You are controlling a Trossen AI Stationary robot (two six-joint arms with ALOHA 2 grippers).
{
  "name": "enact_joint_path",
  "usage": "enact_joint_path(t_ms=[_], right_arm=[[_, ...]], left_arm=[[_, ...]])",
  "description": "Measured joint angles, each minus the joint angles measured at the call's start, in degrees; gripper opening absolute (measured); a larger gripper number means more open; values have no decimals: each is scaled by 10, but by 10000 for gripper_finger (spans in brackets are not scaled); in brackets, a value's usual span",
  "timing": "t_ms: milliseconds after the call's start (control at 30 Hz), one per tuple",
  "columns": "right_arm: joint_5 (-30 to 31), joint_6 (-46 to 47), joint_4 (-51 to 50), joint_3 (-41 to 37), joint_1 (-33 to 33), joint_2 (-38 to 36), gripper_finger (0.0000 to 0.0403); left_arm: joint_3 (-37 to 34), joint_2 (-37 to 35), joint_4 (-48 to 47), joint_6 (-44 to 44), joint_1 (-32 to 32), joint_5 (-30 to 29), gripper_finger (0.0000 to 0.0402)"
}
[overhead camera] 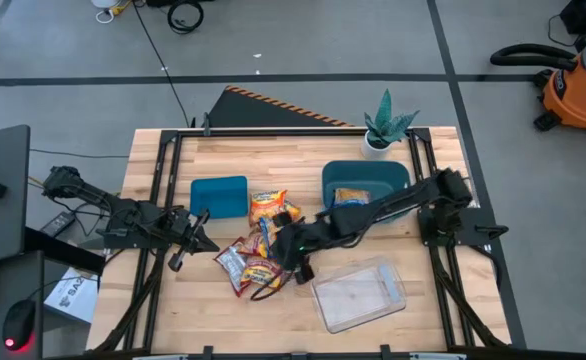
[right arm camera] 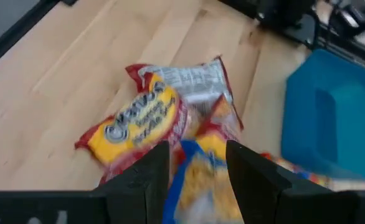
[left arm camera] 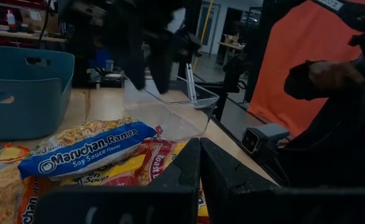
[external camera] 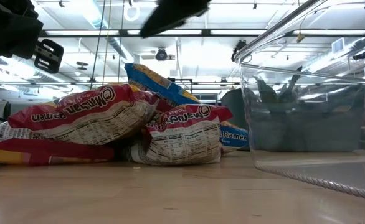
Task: Sort Maruchan noodles
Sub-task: Put the blue noodle pack into the green bin
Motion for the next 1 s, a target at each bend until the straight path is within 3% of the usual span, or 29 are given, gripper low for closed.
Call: enact_joint_path(t_ms=[300,400,533,767,1000], right_arm=[[6,-41,-63,97,4,99,163],[48,-62,-72,105,4,119,155],[98,-86,-80,105,4,130,118],[116,-86,-82,106,1,119,12],[208,-88,-120,106,2,80,15]], left_arm=[[0,0,1,0,0,0,14],[0,0,1,0,0,0,14],[0,0,1,0,0,0,14],[0,0,1,0,0,0,14],[0,0,1,0,0,0,14]])
